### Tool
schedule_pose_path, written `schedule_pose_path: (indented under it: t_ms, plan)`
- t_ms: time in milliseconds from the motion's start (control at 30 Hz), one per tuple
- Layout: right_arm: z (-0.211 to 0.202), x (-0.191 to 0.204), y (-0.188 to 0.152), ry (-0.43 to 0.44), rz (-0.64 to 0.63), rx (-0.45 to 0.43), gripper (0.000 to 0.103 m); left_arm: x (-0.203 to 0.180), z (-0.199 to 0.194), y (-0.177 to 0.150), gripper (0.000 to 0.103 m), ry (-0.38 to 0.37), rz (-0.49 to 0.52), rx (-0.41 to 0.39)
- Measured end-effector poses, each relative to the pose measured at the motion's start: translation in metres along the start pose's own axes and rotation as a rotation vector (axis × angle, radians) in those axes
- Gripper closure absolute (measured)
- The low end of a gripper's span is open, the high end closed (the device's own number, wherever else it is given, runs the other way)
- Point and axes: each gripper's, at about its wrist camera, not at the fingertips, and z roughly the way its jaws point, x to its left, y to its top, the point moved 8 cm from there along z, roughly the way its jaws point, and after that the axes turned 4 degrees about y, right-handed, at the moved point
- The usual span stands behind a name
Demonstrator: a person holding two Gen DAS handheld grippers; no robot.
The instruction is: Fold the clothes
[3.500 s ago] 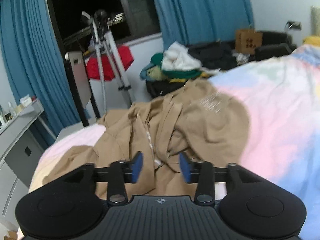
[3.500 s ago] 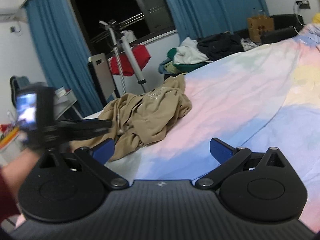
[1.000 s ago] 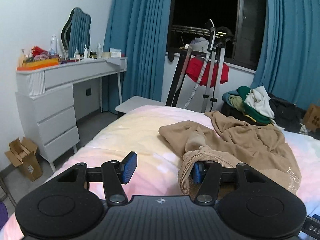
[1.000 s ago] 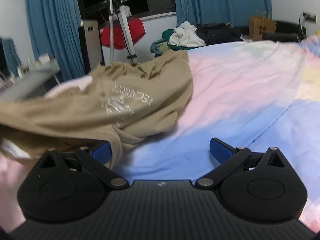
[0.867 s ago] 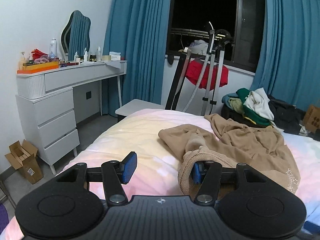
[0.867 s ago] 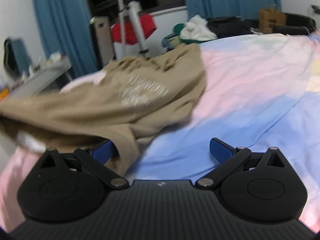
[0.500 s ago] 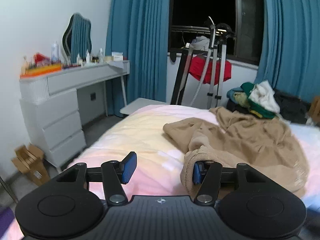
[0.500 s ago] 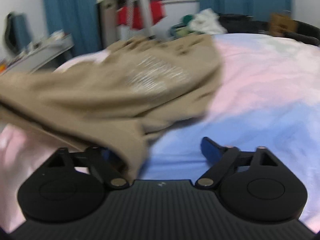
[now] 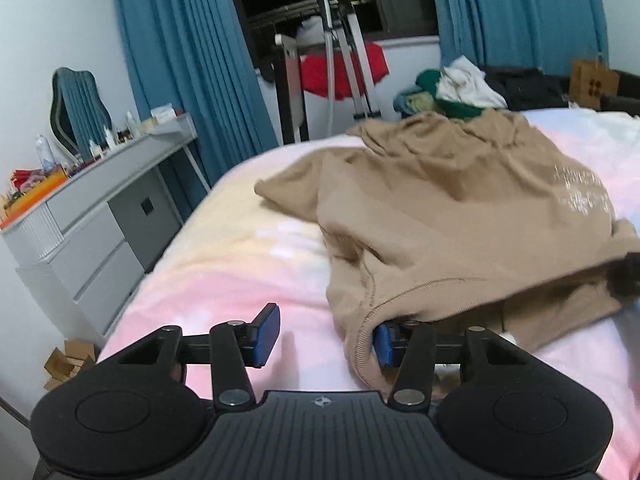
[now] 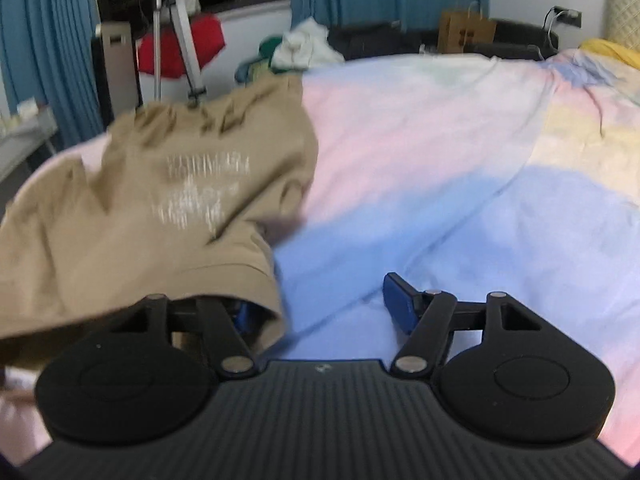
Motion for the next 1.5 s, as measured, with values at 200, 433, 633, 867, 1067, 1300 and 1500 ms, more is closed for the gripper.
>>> schedule_pose_path:
  t_ms: [200,433,633,867,1067,1300,1500]
  plan:
    - [-0.011,0.004,-0.004,0.004,-0.019,-0.007,0.060,-0.002,0.007,-0.009,0.066,-0.040,-0.045,0.075]
    - [-0.025,0.007,0.007,0.067,0.041,-0.067,0.095,0.005,-0.002,0.000,0.095,-0.102,-0.179,0.033]
    - [-0.074,0.014,0.058,0.113,0.027,-0.271,0.098,0.031,-0.051,0.038,0.097,-0.114,-0.311,-0.170]
    - [-0.193,0.027,0.164,0.224,-0.038,-0.543,0.098,0.084,-0.170,0.124,0.097,-0.158,-0.412,-0.442]
    - [-0.318,0.035,0.267,0.336,-0.063,-0.736,0.098,0.143,-0.292,0.232,0.097,-0.152,-0.446,-0.674]
    - [-0.458,0.040,0.347,0.396,-0.141,-0.902,0.098,0.197,-0.432,0.324,0.097,-0.137,-0.425,-0.867]
    - [-0.530,0.035,0.381,0.419,-0.176,-0.947,0.098,0.203,-0.490,0.354,0.097,-0.136,-0.376,-0.911]
